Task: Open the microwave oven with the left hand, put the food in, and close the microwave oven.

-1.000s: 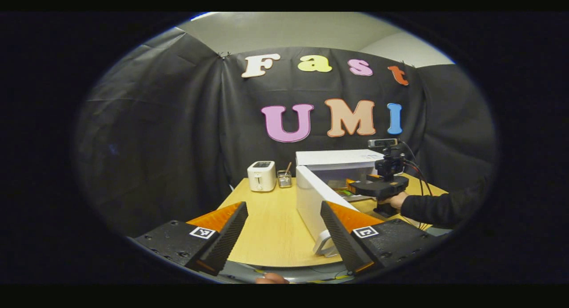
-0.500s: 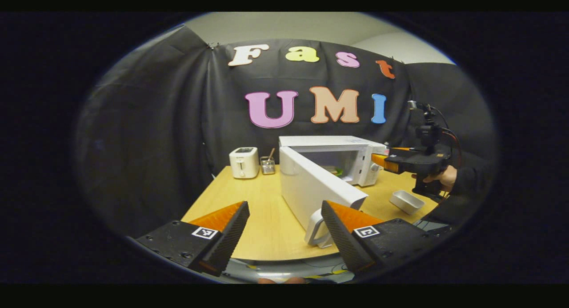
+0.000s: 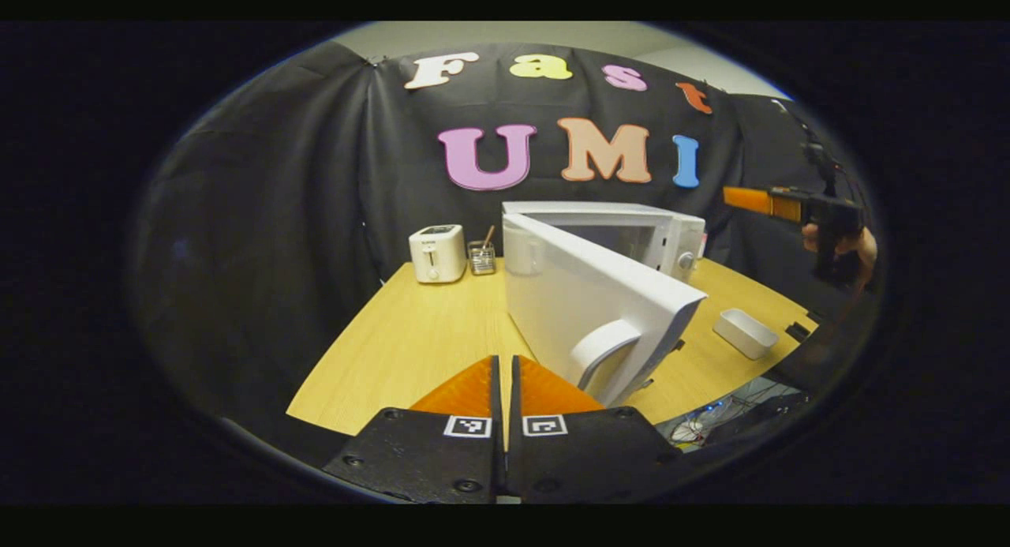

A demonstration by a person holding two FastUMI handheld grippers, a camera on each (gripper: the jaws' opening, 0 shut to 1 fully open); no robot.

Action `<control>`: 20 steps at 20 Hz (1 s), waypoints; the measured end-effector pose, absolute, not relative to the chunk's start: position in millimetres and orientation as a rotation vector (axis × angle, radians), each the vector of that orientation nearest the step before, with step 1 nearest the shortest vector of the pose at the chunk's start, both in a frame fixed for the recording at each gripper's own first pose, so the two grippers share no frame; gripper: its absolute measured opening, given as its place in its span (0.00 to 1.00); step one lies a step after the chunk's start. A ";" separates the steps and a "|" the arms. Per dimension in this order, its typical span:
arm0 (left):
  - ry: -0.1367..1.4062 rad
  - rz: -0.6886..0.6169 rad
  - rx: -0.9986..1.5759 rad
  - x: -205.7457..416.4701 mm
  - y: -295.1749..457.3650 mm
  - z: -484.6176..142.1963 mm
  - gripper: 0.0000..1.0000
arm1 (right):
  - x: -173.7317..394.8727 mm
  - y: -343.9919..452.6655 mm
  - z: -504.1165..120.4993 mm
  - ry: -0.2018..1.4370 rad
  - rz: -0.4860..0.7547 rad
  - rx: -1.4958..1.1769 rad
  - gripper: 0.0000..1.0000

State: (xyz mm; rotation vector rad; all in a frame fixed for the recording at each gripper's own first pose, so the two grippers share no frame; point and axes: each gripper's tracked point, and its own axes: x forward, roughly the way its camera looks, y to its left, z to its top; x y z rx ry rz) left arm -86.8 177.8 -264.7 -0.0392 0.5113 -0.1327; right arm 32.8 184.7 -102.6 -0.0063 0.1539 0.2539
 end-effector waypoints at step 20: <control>0.466 -0.303 0.033 -28.4 27.7 -253.1 0.02 | 52.0 76.1 -63.1 0.108 0.219 0.065 1.00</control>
